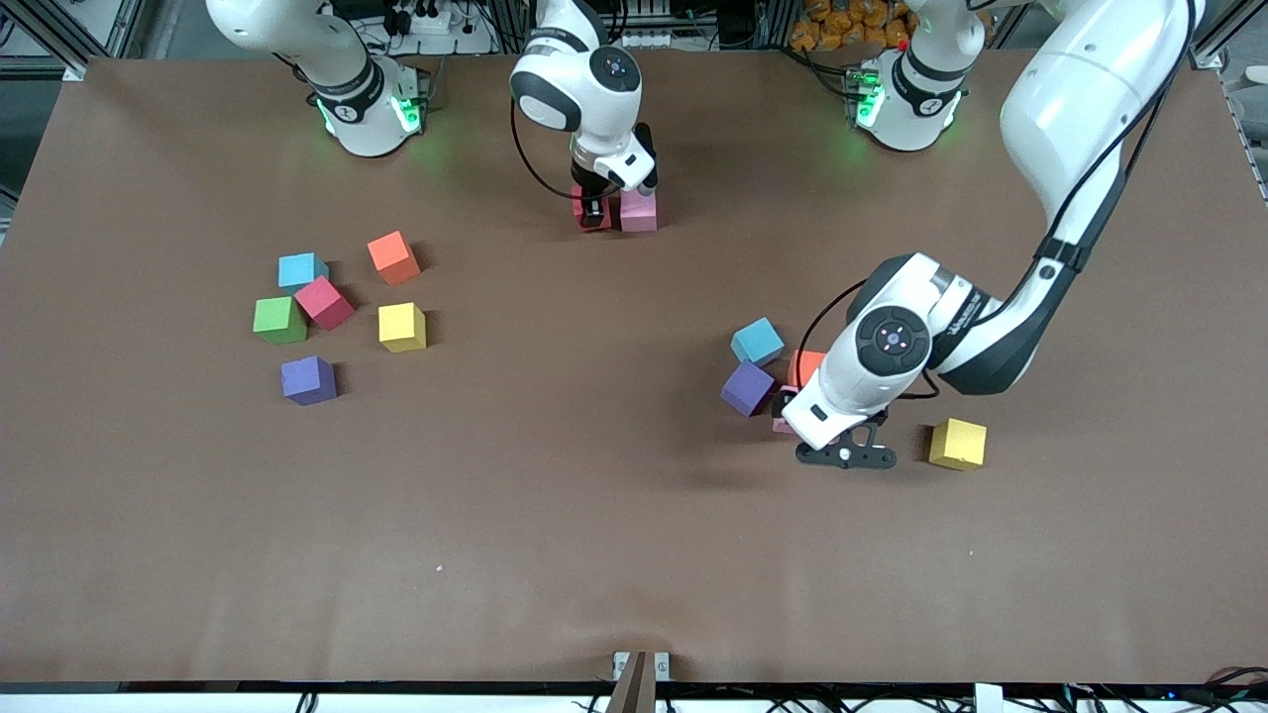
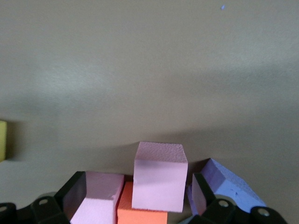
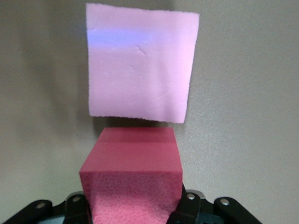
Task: Form number 2 with 11 blocks
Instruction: 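Set the red block beside pink while the left gripper grasps another pink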
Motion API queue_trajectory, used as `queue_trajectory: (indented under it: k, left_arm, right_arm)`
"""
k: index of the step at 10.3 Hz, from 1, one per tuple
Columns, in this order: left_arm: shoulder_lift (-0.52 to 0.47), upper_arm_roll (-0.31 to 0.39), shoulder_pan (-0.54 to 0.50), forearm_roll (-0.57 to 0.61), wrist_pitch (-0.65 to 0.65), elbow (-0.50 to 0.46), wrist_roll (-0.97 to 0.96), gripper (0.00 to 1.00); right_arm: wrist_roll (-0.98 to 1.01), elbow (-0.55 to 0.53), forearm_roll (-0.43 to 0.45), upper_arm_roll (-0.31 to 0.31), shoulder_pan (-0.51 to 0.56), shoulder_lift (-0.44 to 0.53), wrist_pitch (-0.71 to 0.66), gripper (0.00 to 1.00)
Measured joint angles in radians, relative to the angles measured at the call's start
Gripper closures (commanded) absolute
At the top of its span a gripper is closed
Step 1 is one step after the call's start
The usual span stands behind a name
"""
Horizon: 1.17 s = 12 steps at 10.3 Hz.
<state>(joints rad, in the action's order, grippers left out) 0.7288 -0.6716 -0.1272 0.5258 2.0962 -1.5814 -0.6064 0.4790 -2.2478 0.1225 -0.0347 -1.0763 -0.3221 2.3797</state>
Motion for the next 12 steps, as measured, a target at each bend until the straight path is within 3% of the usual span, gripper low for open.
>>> queue_trajectory:
  k: [7, 12]
  left_arm:
    - [0.078, 0.007, 0.009, 0.002, 0.042, -0.002, 0.001, 0.00]
    - [0.085, 0.013, 0.003, 0.003, 0.041, -0.060, 0.001, 0.00]
  right_arm:
    - [-0.014, 0.011, -0.040, 0.001, 0.000, -0.039, 0.031, 0.97]
    - [-0.035, 0.033, -0.041, 0.001, 0.000, -0.057, 0.032, 0.97]
